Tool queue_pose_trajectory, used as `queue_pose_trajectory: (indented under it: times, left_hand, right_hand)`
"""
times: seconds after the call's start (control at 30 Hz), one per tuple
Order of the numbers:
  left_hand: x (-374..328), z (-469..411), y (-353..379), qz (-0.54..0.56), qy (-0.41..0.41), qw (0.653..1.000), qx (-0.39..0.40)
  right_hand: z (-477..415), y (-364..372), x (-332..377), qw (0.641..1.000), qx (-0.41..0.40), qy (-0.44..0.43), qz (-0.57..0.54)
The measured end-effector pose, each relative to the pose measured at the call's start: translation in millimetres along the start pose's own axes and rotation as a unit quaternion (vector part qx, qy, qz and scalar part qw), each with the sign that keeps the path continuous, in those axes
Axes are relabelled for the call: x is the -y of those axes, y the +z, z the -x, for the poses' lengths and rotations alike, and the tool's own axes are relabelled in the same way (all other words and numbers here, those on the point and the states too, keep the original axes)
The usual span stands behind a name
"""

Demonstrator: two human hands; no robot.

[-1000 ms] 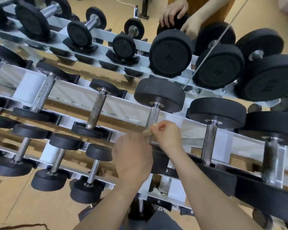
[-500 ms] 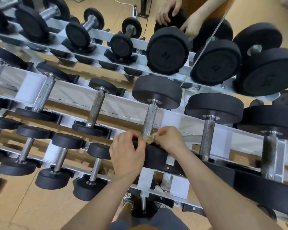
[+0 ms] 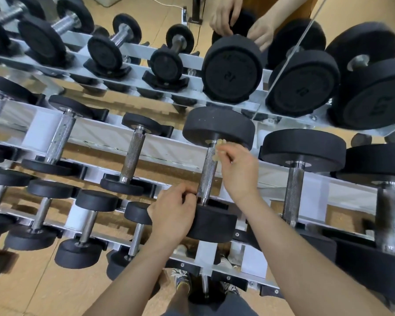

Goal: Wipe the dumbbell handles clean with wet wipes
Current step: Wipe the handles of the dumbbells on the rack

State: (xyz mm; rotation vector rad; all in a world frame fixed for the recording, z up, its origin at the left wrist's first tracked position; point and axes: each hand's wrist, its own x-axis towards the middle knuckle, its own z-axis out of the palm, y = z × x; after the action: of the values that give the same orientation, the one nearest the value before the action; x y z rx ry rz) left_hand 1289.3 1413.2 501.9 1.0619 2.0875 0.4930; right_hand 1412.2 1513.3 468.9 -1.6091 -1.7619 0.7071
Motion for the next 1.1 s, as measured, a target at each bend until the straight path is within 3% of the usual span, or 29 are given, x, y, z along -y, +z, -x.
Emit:
queue_pose_trajectory:
  times: [0.1,0.23,0.4,0.5,0.6,0.77,0.9,1.0,1.07,1.1]
  left_hand:
    - [2,5,6,0.003,0.024,0.999,-0.043]
    - [8,4,11,0.056,0.034,0.994,-0.089]
    - [13,2,14,0.08,0.046,0.992,-0.086]
    - [15,2,15,0.096,0.062,0.989,-0.094]
    - [17,1,15,0.105,0.068,0.987,-0.1]
    - [16,2,14,0.107,0.063,0.987,-0.098]
    - [16,2,15,0.107,0.07,0.987,-0.098]
    - [18,2,15,0.117,0.068,0.986,-0.101]
    - [17,3,15,0.114,0.061,0.986,-0.102]
    - [17,3,15,0.111,0.058,0.987,-0.103]
  right_hand:
    - [9,9,-16,0.987,0.017,-0.149,0.057]
    - [33,1,-24,0.969,0.123,-0.213,-0.013]
    - [-10,2,-17,0.971,0.074,-0.201,0.104]
    - [9,4,-14,0.972,0.19,-0.135,0.039]
    - [17,2,-14,0.932,0.258,-0.254,0.009]
    - [-34,3,-10,0.937,0.174,-0.258,0.16]
    - [-5,10,-7,0.928,0.294,-0.2,0.115]
    - [15,3,-4,0.893,0.401,-0.171,0.114]
    - [17,-3,-2,0.903,0.4,-0.139,0.076]
    - [16,-4,-3,0.924,0.354,-0.139,0.052]
